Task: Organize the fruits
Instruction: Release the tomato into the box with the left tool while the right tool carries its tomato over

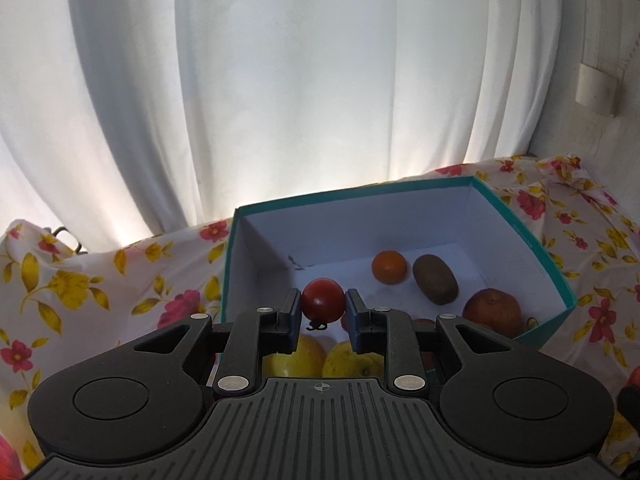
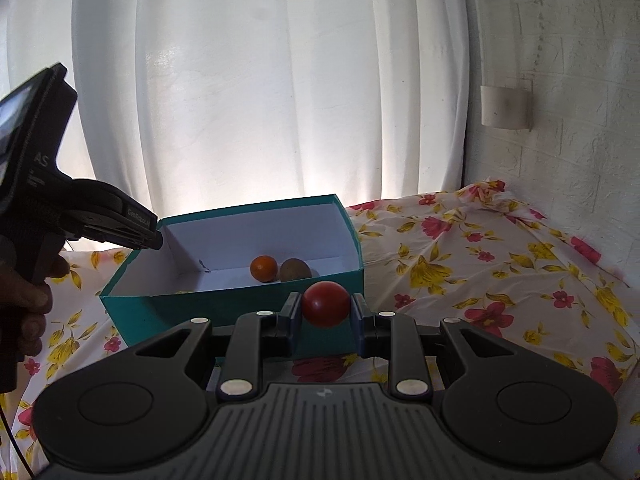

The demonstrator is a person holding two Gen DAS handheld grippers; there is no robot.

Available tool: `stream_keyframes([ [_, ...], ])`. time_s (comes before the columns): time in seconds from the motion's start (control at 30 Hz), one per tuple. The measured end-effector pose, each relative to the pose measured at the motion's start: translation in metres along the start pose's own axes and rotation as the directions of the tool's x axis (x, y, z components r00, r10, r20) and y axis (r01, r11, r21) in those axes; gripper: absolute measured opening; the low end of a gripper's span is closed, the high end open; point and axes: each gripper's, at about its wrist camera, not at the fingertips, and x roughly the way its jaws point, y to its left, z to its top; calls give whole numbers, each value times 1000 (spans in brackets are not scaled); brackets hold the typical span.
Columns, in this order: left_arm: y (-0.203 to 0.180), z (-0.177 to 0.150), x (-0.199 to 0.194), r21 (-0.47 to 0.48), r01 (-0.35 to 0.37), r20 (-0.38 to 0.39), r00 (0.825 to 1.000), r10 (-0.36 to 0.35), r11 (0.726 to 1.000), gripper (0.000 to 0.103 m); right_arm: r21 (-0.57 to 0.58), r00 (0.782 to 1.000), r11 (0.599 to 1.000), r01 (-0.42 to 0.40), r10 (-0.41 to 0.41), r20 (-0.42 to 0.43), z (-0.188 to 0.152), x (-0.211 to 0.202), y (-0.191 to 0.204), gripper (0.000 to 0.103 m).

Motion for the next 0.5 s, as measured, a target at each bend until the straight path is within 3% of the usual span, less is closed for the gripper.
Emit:
stream_keyframes([
  [0.5,-2,-4,42,11,13,-68,998,-12,1000,27,13,1000,1000,15,-15,-1,3,0,-5,25],
])
